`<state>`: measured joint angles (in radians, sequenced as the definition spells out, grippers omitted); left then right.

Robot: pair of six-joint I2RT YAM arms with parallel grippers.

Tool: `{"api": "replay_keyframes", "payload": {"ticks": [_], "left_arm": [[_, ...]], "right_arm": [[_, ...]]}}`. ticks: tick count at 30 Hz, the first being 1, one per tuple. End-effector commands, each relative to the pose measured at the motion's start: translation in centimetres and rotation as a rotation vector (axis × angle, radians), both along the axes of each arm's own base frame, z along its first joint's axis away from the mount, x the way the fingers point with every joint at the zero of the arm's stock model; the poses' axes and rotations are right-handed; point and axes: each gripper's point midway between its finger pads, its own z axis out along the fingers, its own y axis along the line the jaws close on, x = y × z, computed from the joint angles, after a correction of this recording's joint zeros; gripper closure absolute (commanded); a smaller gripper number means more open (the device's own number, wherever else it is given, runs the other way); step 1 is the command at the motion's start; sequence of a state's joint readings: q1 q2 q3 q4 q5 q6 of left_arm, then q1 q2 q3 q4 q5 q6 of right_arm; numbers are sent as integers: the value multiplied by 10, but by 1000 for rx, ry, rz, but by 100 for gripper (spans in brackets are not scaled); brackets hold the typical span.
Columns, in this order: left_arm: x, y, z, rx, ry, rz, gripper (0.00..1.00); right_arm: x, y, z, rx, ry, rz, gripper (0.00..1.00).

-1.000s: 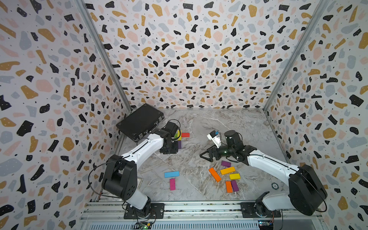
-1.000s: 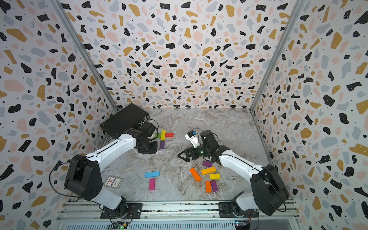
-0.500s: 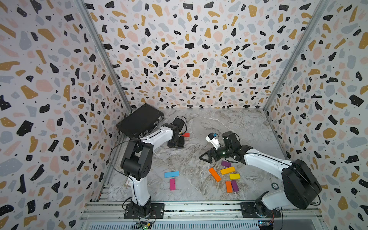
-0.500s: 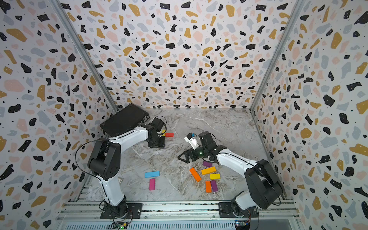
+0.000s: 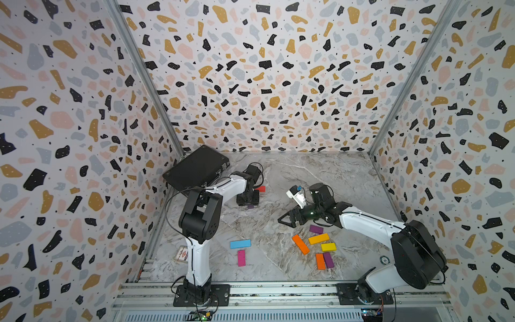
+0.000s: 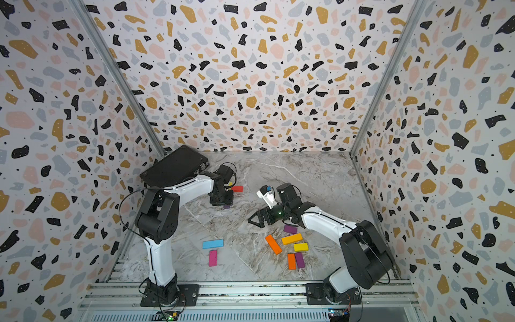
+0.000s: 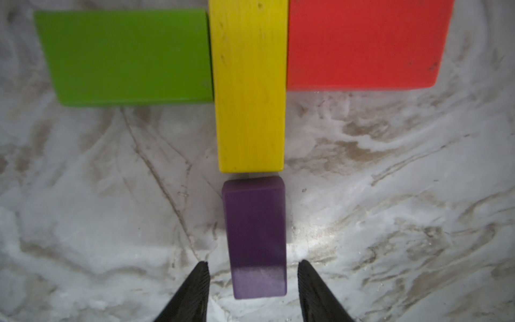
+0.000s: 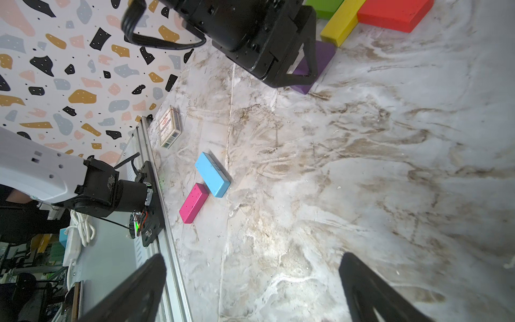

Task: Assemble the letter t with building blocks
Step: Adjust the building block at the center of the board.

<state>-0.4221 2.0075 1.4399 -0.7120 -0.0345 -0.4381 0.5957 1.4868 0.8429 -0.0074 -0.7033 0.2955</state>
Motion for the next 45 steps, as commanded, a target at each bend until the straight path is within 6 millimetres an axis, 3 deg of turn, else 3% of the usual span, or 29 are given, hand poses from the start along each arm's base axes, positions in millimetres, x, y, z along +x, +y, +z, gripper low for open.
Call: {"api": "replay_keyframes", "payload": {"ticks": [1,32,36,41,45], "left_arm": [[6,-1,1,13,-17,3,51],[10,-4,-1,6,-16,3,69],[9,-3,-2,9,-13,4,66],[9,-3,0,11,-16,3,51],[12,-5,5,-3,-37,-10,50]], "right_arm": [[2,2,12,14,-23,13,1],[1,2,13,19,-24,18,1],[1,3,14,21,-24,20,1],[0,2,13,19,-22,20,1],[0,3,12,20,-20,21,1]]}}
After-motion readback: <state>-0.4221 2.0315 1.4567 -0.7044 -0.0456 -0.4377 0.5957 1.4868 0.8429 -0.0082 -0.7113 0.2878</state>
